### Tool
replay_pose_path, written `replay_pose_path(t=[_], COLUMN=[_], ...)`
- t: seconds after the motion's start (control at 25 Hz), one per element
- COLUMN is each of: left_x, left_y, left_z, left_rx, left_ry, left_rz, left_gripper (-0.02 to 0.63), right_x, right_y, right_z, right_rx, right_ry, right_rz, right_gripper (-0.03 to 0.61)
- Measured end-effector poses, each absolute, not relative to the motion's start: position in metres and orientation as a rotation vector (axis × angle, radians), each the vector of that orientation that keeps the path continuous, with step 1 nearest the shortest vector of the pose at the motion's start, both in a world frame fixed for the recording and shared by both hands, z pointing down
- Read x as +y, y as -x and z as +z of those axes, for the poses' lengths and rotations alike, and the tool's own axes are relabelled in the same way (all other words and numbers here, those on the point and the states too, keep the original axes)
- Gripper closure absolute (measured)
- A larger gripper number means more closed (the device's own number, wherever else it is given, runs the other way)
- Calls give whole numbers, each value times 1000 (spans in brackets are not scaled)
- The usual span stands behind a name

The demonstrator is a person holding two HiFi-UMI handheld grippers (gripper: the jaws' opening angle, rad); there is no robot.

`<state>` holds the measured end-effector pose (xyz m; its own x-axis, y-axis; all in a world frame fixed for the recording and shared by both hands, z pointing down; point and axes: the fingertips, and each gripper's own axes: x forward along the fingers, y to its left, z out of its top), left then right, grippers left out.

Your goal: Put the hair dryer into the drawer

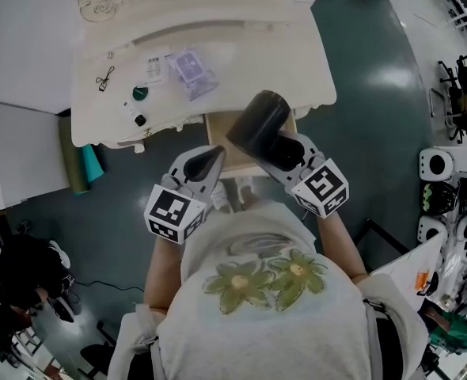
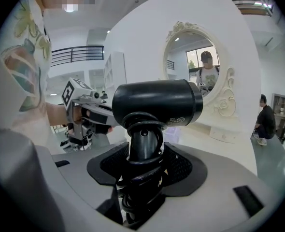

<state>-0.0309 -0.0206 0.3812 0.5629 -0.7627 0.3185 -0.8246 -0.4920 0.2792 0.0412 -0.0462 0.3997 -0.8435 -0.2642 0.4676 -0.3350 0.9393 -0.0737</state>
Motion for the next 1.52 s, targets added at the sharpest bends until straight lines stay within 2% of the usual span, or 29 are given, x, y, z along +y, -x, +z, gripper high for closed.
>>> replay_pose_path(t=[1.52], left_x=[-7], left_y=[40], left_z=[396], left_rx=[-1427], left_ry=[-2259], left_rz=[238], left_gripper=[603], right_x=[-54], right_y=[-50], right_z=[452], right_rx=[-2507], right_ry=[-206], right_rz=[111], right_gripper=[363])
